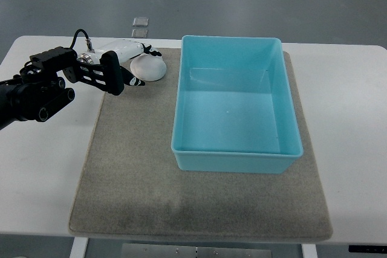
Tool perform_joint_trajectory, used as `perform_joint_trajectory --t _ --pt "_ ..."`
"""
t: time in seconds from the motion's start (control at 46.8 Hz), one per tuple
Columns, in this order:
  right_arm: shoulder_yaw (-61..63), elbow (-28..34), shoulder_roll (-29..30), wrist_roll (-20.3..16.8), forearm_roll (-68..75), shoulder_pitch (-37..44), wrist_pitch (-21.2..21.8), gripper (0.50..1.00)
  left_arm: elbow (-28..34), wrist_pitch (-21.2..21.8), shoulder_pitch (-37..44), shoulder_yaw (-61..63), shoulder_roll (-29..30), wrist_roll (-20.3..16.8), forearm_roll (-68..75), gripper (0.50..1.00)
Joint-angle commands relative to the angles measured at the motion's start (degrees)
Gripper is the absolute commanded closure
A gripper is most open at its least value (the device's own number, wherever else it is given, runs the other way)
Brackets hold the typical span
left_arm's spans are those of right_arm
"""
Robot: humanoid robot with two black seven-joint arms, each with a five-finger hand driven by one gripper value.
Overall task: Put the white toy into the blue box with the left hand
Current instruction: 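Close the left hand fingers around the white bunny toy, then lift the bunny with the left hand and carry it over the box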
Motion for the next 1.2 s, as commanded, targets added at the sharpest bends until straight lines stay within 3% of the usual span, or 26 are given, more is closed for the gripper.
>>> perform_joint_trajectory --t 0.0,0.085,0.256,0.299,0.876,1.175 --pt "0.0 0.0 0.0 0.0 0.0 0.0 0.0 0.564 0.0 0.0 0.0 0.0 0.0 0.4 0.0 0.733" --pt "0.0 0.0 0.0 0.0 0.0 0.0 0.0 0.564 0.4 0.0 0.0 0.0 -0.1 0.8 0.0 0.774" --pt "0.0 0.0 0.0 0.0 0.0 0.0 0.0 0.564 0.6 0.0 0.0 0.1 -0.3 0.8 0.0 0.971" --pt "0.0 0.0 0.0 0.0 0.0 0.0 0.0 0.564 0.6 0.0 0.0 0.1 -0.3 0.8 0.0 1.000" --pt "0.0 0.0 0.0 0.0 0.0 0.0 0.0 0.564 -0.4 0.0 -4.6 -8.2 2.6 0.7 -7.5 1.000" --pt "0.0 0.0 0.0 0.0 0.0 0.0 0.0 0.564 -16.6 -0.3 -6.3 -10.2 4.1 0.3 -7.7 1.000"
